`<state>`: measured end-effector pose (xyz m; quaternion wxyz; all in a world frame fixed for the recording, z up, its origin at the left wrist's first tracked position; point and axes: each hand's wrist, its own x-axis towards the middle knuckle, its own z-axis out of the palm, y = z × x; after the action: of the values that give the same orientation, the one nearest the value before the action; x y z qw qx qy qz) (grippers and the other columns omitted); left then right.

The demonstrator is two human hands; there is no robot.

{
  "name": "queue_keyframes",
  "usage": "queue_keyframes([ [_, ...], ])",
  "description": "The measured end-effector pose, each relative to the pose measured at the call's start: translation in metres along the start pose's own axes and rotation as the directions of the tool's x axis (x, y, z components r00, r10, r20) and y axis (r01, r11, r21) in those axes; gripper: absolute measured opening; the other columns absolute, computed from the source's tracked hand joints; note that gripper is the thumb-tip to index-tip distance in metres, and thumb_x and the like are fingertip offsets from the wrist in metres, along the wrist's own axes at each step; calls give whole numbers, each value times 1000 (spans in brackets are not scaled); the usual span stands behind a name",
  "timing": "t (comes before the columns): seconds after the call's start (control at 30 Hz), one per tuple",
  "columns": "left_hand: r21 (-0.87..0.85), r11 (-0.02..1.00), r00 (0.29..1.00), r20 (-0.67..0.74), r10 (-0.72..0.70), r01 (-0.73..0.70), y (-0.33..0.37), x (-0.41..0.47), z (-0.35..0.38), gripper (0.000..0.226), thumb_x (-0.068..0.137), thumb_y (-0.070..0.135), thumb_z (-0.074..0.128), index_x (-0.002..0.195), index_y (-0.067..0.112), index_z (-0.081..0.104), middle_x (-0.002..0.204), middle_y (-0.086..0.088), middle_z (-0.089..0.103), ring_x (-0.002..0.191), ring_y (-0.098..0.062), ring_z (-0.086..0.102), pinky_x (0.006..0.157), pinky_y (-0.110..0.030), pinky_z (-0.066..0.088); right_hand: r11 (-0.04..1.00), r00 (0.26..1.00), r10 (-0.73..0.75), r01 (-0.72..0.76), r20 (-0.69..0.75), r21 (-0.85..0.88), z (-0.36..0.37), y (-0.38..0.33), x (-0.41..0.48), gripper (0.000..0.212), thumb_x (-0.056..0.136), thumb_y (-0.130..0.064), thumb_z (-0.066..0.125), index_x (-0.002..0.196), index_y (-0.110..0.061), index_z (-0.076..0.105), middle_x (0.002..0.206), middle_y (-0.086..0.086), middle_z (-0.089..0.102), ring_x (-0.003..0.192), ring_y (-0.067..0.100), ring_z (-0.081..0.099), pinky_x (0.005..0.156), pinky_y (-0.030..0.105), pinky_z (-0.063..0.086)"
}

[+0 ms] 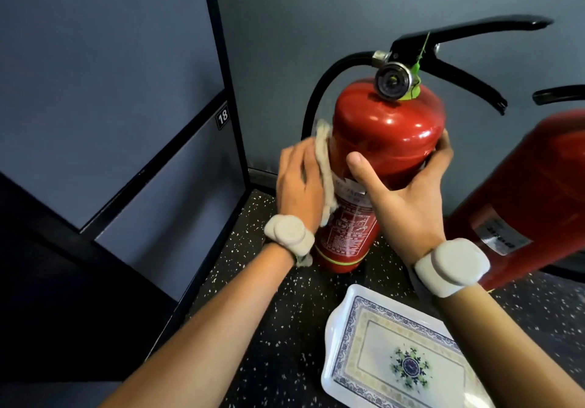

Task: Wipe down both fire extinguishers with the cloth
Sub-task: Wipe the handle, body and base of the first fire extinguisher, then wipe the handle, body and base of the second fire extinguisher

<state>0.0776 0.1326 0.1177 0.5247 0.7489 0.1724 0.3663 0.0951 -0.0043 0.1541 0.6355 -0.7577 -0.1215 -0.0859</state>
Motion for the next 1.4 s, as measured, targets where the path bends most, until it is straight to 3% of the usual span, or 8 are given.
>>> queue_keyframes([
  [0.07,75,995,995,65,-75,70,-27,-18,3,32,110,27,37,125,19,65,114,-1,56,100,-5,57,85,-4,38,1000,1000,3,-3,0,3,2,-1,-1,120,69,-64,86,158,-33,13,154,-9,47,137,3,53,121,39,41],
  [0.17,208,937,946,108,-307,280,-62,-37,8,29,109,24,38,110,8,63,108,-9,61,103,-26,59,89,-34,44,1000,1000,3,-3,2,-20,3,-3,-3,120,70,-64,86,159,-33,12,155,-8,45,138,4,52,122,38,40],
  [0.3,400,770,798,138,-587,497,-88,-37,13,34,108,25,38,116,-1,59,119,-20,64,113,-37,60,91,-38,42,1000,1000,18,-18,23,-15,-2,-4,-3,119,70,-62,87,159,-36,12,153,-9,48,135,3,55,120,37,42],
  [0.5,605,632,670,209,-712,484,-80,-28,17,37,108,14,36,140,-5,44,140,-23,54,132,-38,53,107,-40,42,999,1000,2,-2,4,-46,0,-1,-3,120,67,-70,85,157,-37,13,155,-6,47,138,8,53,120,40,41],
  [0.83,533,573,599,147,-787,622,-76,-55,25,48,106,16,44,148,-4,32,145,-24,50,132,-38,53,105,-37,43,994,1000,2,-2,-1,-110,1,-4,-7,120,70,-69,83,159,-35,11,158,-3,42,140,12,50,120,36,39],
  [1.0,360,683,733,-6,-680,636,-42,-39,25,35,105,28,42,118,-3,52,119,-23,65,114,-39,64,96,-41,52,995,1000,15,-17,-17,-101,1,-8,-9,122,68,-71,82,160,-37,9,161,-3,40,143,14,49,121,40,40],
  [1.17,161,914,928,-87,-363,373,37,7,8,25,106,17,39,107,2,59,115,-19,66,108,-36,60,83,-36,40,995,1000,20,-21,-7,-102,0,-8,-9,122,68,-72,81,160,-35,9,160,-1,41,143,14,48,121,43,39],
  [1.4,16,992,991,-49,-121,122,122,24,-23,19,104,30,46,105,18,61,108,3,67,99,-15,61,76,-24,41,993,990,102,-95,102,-75,-19,-23,-9,116,66,-83,75,156,-43,14,154,-2,48,136,13,55,119,44,44],
])
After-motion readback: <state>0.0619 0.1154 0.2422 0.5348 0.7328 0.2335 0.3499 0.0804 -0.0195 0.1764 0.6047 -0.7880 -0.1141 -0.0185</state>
